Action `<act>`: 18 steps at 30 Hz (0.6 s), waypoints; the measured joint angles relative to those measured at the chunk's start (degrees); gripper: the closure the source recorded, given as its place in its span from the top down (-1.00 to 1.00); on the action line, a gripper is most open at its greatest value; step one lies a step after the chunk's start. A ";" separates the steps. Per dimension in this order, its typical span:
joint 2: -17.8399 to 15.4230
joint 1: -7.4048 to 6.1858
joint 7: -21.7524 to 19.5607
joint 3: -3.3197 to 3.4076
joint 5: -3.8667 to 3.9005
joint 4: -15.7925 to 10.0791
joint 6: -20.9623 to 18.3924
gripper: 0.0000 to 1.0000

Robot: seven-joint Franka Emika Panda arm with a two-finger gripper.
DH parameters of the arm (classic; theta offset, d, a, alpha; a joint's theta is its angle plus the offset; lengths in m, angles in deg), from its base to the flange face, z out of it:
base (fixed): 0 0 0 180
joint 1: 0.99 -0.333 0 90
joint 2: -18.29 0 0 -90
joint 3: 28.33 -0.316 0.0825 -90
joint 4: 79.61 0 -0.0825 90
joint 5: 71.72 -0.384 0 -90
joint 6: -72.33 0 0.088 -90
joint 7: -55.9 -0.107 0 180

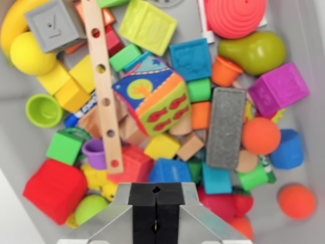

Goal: Pick an object from the bin

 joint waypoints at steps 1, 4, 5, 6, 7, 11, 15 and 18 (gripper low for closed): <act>-0.05 0.00 0.00 0.00 0.00 0.16 -0.20 -1.00; -0.34 0.00 0.03 0.01 -0.04 1.04 -1.40 -1.00; -0.38 0.00 0.04 0.01 -0.04 1.20 -1.59 -1.00; -0.45 0.00 0.04 0.01 -0.05 1.49 -1.97 -1.00; -0.52 0.00 0.05 0.02 -0.05 1.79 -2.33 -1.00; -0.70 0.00 0.07 0.02 -0.07 2.61 -3.33 -1.00; -0.89 0.00 0.09 0.03 -0.09 3.48 -4.38 -1.00; -0.96 0.00 0.10 0.04 -0.10 3.76 -4.73 -1.00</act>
